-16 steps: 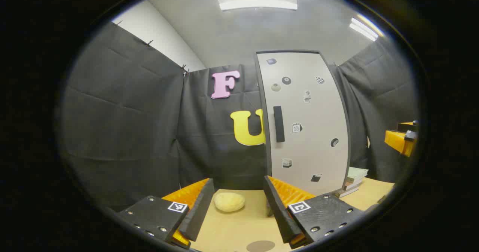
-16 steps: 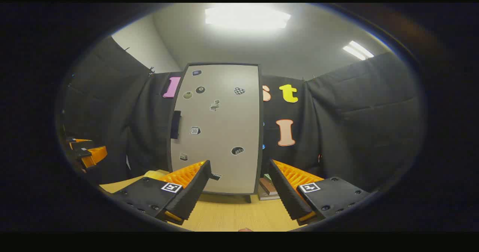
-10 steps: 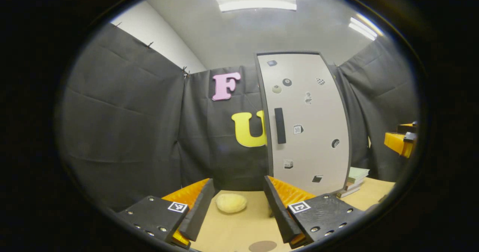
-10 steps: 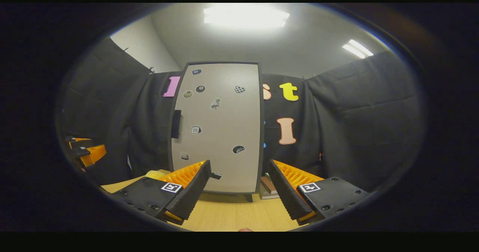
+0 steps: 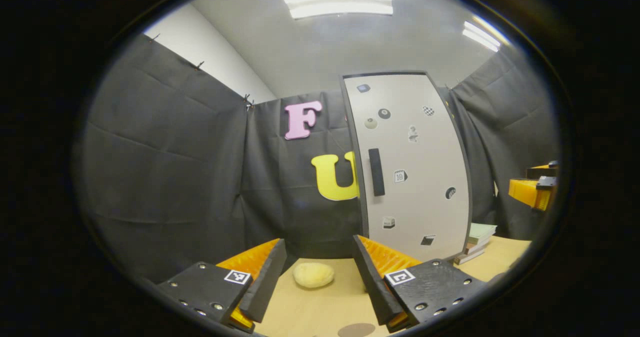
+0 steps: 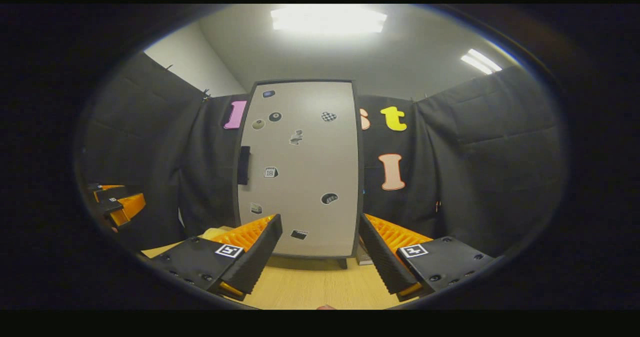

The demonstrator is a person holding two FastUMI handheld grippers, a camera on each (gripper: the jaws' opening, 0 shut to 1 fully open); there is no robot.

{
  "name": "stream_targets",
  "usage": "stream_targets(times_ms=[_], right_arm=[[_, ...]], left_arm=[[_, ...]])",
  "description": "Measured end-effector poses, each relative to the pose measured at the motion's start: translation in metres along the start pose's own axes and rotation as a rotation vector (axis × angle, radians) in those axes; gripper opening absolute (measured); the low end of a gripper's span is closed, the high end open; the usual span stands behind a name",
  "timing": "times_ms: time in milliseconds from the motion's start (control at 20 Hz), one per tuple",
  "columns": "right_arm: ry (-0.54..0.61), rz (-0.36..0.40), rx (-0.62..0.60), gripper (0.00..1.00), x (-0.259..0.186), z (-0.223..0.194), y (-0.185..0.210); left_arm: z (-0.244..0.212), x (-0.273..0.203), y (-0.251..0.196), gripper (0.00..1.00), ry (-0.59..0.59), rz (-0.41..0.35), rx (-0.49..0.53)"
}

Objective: Open the cabinet door with the right hand, grasp the bottle in the cabinet with the left hand and place it on the coaster, then close the cabinet door with the right hand.

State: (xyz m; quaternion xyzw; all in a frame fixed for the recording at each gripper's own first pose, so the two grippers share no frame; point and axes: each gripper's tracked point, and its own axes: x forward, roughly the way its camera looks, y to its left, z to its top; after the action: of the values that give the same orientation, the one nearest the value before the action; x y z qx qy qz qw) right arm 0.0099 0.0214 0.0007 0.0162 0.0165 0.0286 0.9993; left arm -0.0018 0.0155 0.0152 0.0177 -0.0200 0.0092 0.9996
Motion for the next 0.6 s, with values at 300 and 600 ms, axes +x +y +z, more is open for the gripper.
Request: stream_targets(times_ms=[300,600], right_arm=[[-0.008,0.04,0.027,0.97,0.025,0.021,0.028],[-0.033,0.125,0.034,0.97,0.068,0.052,0.077]], left_arm=[[0.002,0.002,0.012,0.8,-0.01,0.019,0.014],[-0.005,-0.001,0.029,0.8,0.001,0.051,0.022]])
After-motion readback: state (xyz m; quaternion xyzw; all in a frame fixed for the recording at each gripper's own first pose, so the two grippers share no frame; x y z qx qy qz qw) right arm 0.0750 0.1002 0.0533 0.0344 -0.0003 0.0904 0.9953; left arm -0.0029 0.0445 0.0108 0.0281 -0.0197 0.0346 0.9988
